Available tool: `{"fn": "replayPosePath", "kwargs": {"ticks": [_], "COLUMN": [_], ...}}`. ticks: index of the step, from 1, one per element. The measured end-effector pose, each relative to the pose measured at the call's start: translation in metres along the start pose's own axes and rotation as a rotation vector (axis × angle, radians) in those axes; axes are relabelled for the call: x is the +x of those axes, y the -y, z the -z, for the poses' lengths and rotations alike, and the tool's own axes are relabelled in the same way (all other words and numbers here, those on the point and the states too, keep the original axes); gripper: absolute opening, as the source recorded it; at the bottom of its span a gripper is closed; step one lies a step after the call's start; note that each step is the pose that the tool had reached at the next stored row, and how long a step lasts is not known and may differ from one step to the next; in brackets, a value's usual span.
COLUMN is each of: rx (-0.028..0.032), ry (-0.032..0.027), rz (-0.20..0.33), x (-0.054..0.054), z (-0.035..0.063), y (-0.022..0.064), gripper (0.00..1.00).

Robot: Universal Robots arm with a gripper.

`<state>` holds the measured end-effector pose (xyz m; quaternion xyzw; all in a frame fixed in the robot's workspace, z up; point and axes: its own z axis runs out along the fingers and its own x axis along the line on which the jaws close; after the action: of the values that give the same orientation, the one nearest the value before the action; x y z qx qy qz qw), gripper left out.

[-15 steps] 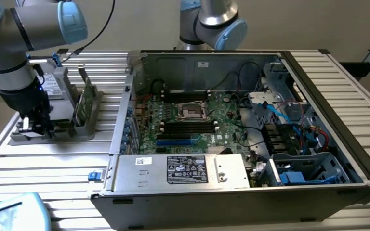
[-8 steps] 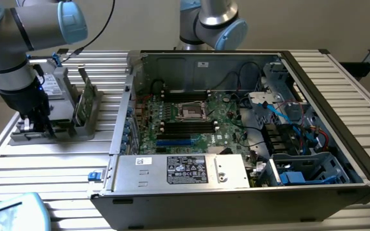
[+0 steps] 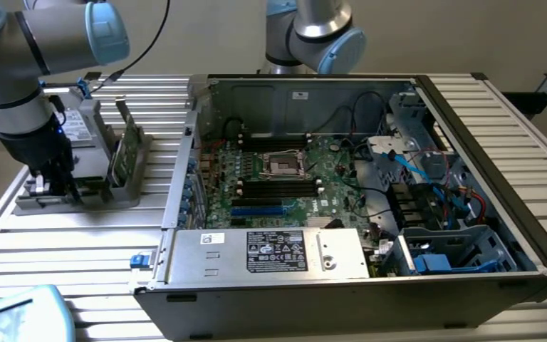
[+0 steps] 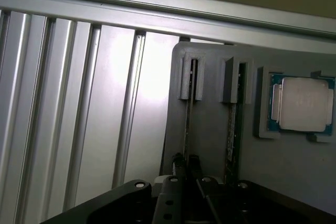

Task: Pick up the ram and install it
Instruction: 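Pick up the ram and move it above insertion slot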

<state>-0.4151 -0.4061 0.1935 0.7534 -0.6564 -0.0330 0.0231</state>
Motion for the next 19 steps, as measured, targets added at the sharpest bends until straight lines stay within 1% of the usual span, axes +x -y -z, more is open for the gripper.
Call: {"fn": "replayPosePath", "kwargs": {"ticks": [19], "rx": [-0.0002], "ry": [-0.0001], "rz": [0.0], "x": [0.0], "z": [0.012], "y": [-0.001], "gripper": [0.14]}}
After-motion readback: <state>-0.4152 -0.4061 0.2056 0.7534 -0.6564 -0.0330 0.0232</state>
